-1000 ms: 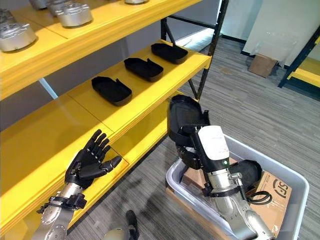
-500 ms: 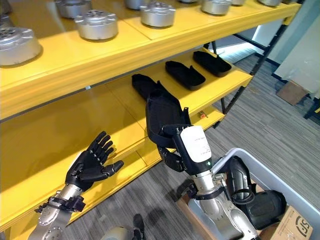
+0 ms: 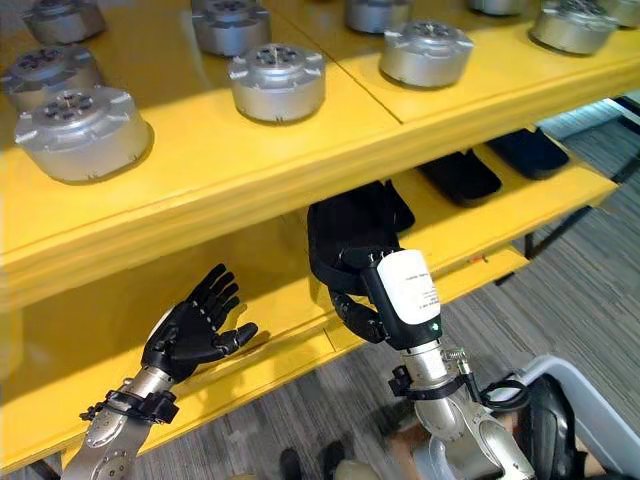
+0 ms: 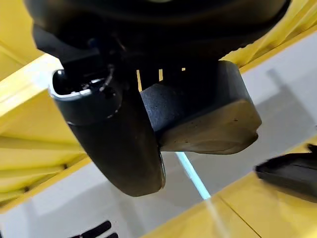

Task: Move parts from the plastic box to the shelf.

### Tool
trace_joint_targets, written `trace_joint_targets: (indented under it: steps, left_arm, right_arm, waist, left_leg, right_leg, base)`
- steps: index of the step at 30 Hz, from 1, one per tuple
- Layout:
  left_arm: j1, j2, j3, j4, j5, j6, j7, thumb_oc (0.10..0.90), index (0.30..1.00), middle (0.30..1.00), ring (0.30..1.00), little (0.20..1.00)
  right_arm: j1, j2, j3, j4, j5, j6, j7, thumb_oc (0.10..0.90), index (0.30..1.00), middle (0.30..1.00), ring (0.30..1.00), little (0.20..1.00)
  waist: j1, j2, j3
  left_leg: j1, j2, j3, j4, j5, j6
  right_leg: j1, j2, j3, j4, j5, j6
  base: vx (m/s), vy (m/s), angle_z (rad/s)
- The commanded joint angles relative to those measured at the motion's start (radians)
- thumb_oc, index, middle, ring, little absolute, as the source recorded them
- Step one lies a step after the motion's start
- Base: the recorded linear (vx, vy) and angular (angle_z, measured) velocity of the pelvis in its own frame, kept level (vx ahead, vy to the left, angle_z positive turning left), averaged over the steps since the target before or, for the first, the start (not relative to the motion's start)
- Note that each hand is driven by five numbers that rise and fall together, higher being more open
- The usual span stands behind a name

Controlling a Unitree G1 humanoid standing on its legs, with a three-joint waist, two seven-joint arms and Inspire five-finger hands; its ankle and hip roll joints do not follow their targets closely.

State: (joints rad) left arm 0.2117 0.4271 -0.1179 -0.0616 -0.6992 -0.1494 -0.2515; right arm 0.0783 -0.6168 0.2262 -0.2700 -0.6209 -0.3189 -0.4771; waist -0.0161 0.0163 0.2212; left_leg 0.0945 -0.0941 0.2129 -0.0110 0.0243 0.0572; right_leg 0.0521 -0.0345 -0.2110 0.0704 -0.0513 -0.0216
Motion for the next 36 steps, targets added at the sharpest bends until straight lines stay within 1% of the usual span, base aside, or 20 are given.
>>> trace_joint_targets:
  steps: [1,2,3,4,7,8,10,12,13,14,16,19,21,22,24,25,27,29,33,36]
  left_arm:
    - [-0.084,0.023,0.02,-0.087,-0.015,-0.062,-0.045,0.9,1.0,1.0,1.0,1.0]
    - [-0.092,0.023,0.017,-0.088,-0.018,-0.053,-0.046,0.9,1.0,1.0,1.0,1.0]
    - [-0.096,0.022,0.013,-0.088,-0.018,-0.049,-0.046,0.9,1.0,1.0,1.0,1.0]
    - [-0.1,0.02,0.006,-0.086,-0.018,-0.047,-0.044,0.9,1.0,1.0,1.0,1.0]
    - [-0.091,0.023,0.0,-0.099,-0.019,-0.041,-0.036,0.9,1.0,1.0,1.0,1.0]
    - [-0.086,0.026,0.003,-0.11,-0.029,-0.028,-0.03,0.9,1.0,1.0,1.0,1.0]
    - [-0.082,0.028,0.003,-0.117,-0.032,-0.022,-0.025,0.9,1.0,1.0,1.0,1.0]
    - [-0.075,0.03,0.003,-0.124,-0.038,-0.016,-0.02,0.9,1.0,1.0,1.0,1.0]
    - [-0.069,0.032,0.002,-0.127,-0.048,-0.011,-0.011,0.9,1.0,1.0,1.0,1.0]
    - [-0.068,0.033,0.002,-0.127,-0.051,-0.011,-0.011,0.9,1.0,1.0,1.0,1.0]
    - [-0.068,0.034,-0.001,-0.124,-0.06,-0.009,-0.007,0.9,1.0,1.0,1.0,1.0]
    - [-0.077,0.03,-0.014,-0.11,-0.056,0.012,-0.002,0.9,1.0,1.0,1.0,1.0]
    - [-0.079,0.024,-0.022,-0.101,-0.029,0.014,0.003,0.9,1.0,1.0,1.0,1.0]
    - [-0.077,0.025,-0.027,-0.097,-0.016,0.004,0.013,0.9,1.0,1.0,1.0,1.0]
    - [-0.069,0.029,-0.023,-0.1,-0.024,0.004,0.022,0.9,1.0,1.0,1.0,1.0]
    - [-0.054,0.032,-0.009,-0.105,-0.03,-0.003,0.028,0.9,1.0,1.0,1.0,1.0]
    - [-0.021,0.04,0.023,-0.11,-0.041,-0.011,0.028,0.9,1.0,1.0,1.0,1.0]
    - [0.002,0.04,0.05,-0.112,-0.05,-0.01,0.019,0.9,1.0,1.0,1.0,1.0]
    - [0.033,0.041,0.084,-0.119,-0.057,-0.003,-0.016,0.9,1.0,1.0,1.0,1.0]
    - [0.038,0.045,0.099,-0.128,-0.047,-0.003,-0.002,0.9,1.0,1.0,1.0,1.0]
  right_arm:
    - [-0.121,0.022,-0.059,-0.062,0.043,-0.019,-0.091,0.4,0.3,0.3,0.3,0.3]
    - [-0.12,0.022,-0.059,-0.057,0.041,-0.015,-0.095,0.4,0.3,0.3,0.3,0.3]
    - [-0.121,0.021,-0.058,-0.054,0.039,-0.012,-0.097,0.4,0.3,0.3,0.3,0.3]
    - [-0.124,0.02,-0.052,-0.046,0.037,-0.009,-0.098,0.4,0.3,0.3,0.3,0.3]
    - [-0.136,0.005,-0.038,-0.03,0.042,-0.003,-0.106,0.4,0.3,0.3,0.3,0.3]
    - [-0.138,-0.004,-0.033,-0.032,0.044,0.007,-0.109,0.4,0.3,0.3,0.3,0.3]
    - [-0.14,-0.015,-0.03,-0.038,0.052,0.014,-0.111,0.4,0.3,0.3,0.3,0.3]
    - [-0.141,-0.027,-0.026,-0.041,0.057,0.022,-0.113,0.4,0.3,0.3,0.3,0.3]
    - [-0.147,-0.04,-0.02,-0.04,0.072,0.03,-0.11,0.4,0.3,0.3,0.3,0.3]
    - [-0.149,-0.043,-0.019,-0.039,0.077,0.033,-0.107,0.4,0.3,0.3,0.3,0.3]
    - [-0.155,-0.057,-0.017,-0.036,0.104,0.036,-0.09,0.4,0.3,0.3,0.3,0.3]
    - [-0.143,-0.052,-0.009,-0.021,0.186,0.036,-0.055,0.4,0.3,0.3,0.3,0.3]
    - [-0.143,-0.039,0.0,-0.004,0.195,0.046,-0.072,0.4,0.3,0.3,0.3,0.3]
    - [-0.145,-0.032,0.003,0.01,0.206,0.042,-0.083,0.4,0.3,0.3,0.3,0.3]
    - [-0.141,-0.025,-0.003,0.019,0.205,0.037,-0.083,0.4,0.3,0.3,0.3,0.3]
    - [-0.125,-0.023,-0.017,0.015,0.199,0.026,-0.062,0.4,0.3,0.3,0.3,0.3]
    - [-0.09,-0.026,-0.036,0.001,0.186,0.006,-0.033,0.4,0.3,0.3,0.3,0.3]
    - [-0.07,-0.028,-0.048,-0.011,0.178,0.001,-0.022,0.4,0.3,0.3,0.3,0.3]
    - [-0.056,-0.024,-0.067,-0.022,0.195,0.016,-0.023,0.4,0.3,0.3,0.3,0.3]
    - [-0.086,-0.028,-0.076,-0.001,0.206,0.016,-0.01,0.4,0.3,0.3,0.3,0.3]
  waist:
    - [-0.019,-0.051,-0.123]
    - [-0.025,-0.052,-0.124]
    - [-0.027,-0.052,-0.126]
    - [-0.03,-0.049,-0.127]
    - [-0.022,-0.042,-0.131]
    - [-0.019,-0.039,-0.131]
    - [-0.018,-0.037,-0.13]
    - [-0.013,-0.034,-0.124]
    - [-0.01,-0.036,-0.12]
    - [-0.009,-0.037,-0.119]
    - [-0.008,-0.036,-0.118]
    - [-0.002,-0.024,-0.109]
    - [-0.001,-0.021,-0.105]
    - [0.0,-0.019,-0.101]
    - [0.004,-0.017,-0.103]
    - [0.006,-0.014,-0.105]
    - [0.014,-0.014,-0.112]
    - [0.024,-0.015,-0.117]
    - [0.05,-0.019,-0.119]
    - [0.082,-0.024,-0.115]
  left_leg:
    - [0.015,0.138,0.222,0.081,-0.091,-0.068]
    - [0.013,0.158,0.248,0.083,-0.086,-0.075]
    - [0.013,0.168,0.26,0.08,-0.08,-0.078]
    - [0.017,0.179,0.263,0.071,-0.075,-0.086]
    - [0.015,0.222,0.247,0.034,-0.025,-0.116]
    - [0.01,0.258,0.244,0.022,0.018,-0.138]
    - [0.006,0.299,0.244,0.012,0.064,-0.159]
    - [-0.009,0.353,0.225,0.02,0.129,-0.183]
    - [-0.012,0.383,0.213,0.049,0.129,-0.178]
    - [-0.012,0.386,0.207,0.063,0.121,-0.175]
    - [-0.005,0.386,0.191,0.111,0.08,-0.161]
    - [-0.015,0.376,0.156,0.135,0.066,-0.16]
    - [-0.015,0.365,0.151,0.128,0.062,-0.158]
    - [-0.022,0.362,0.161,0.116,0.082,-0.149]
    - [-0.024,0.352,0.15,0.099,0.087,-0.152]
    - [-0.017,0.338,0.143,0.072,0.083,-0.154]
    - [0.002,0.317,0.142,0.031,0.053,-0.149]
    - [0.012,0.308,0.142,0.011,0.046,-0.149]
    - [0.018,0.301,0.133,-0.008,0.045,-0.146]
    - [0.01,0.292,0.109,-0.006,0.04,-0.139]
  right_leg:
    - [0.019,-0.02,-0.059,-0.042,0.058,0.092]
    - [0.023,-0.027,-0.077,-0.041,0.055,0.091]
    - [0.024,-0.03,-0.086,-0.04,0.054,0.091]
    - [0.031,-0.034,-0.097,-0.037,0.045,0.092]
    - [0.038,-0.044,-0.104,-0.023,0.023,0.083]
    - [0.041,-0.05,-0.108,-0.011,0.01,0.08]
    - [0.04,-0.058,-0.112,0.004,-0.002,0.077]
    - [0.036,-0.065,-0.111,0.036,-0.025,0.068]
    - [0.029,-0.081,-0.114,0.067,-0.044,0.06]
    - [0.025,-0.085,-0.115,0.077,-0.051,0.057]
    - [0.011,-0.101,-0.121,0.11,-0.069,0.05]
    - [0.009,-0.12,-0.123,0.138,-0.079,0.045]
    - [0.017,-0.13,-0.119,0.127,-0.064,0.05]
    - [0.016,-0.133,-0.127,0.112,-0.036,0.05]
    - [0.022,-0.143,-0.121,0.094,-0.017,0.064]
    - [0.029,-0.157,-0.118,0.074,0.003,0.084]
    - [0.039,-0.177,-0.127,0.051,0.023,0.106]
    - [0.046,-0.182,-0.138,0.035,0.031,0.116]
    - [0.062,-0.185,-0.165,0.019,0.036,0.125]
    - [0.075,-0.182,-0.183,0.021,0.027,0.123]
  base:
    - [0.09,0.005,0.66]
    - [0.09,0.03,0.81]
    - [0.05,0.03,0.89]
    - [0.07,0.048,0.83]
    - [0.09,0.112,0.38]
    - [0.06,0.121,0.02]
    - [0.05,0.147,0.03]
    - [0.06,0.211,0.07]
    - [0.03,0.226,0.01]
    - [0.02,0.242,-0.08]
    - [-0.01,0.249,-0.17]
    - [0.01,0.286,-0.08]
    - [-0.01,0.243,-0.03]
    - [-0.05,0.201,0.06]
    - [-0.03,0.191,0.11]
    - [0.0,0.222,0.18]
    - [-0.01,0.188,0.21]
    - [-0.01,0.072,0.24]
    - [-0.02,0.044,0.26]
    - [0.0,0.046,0.31]
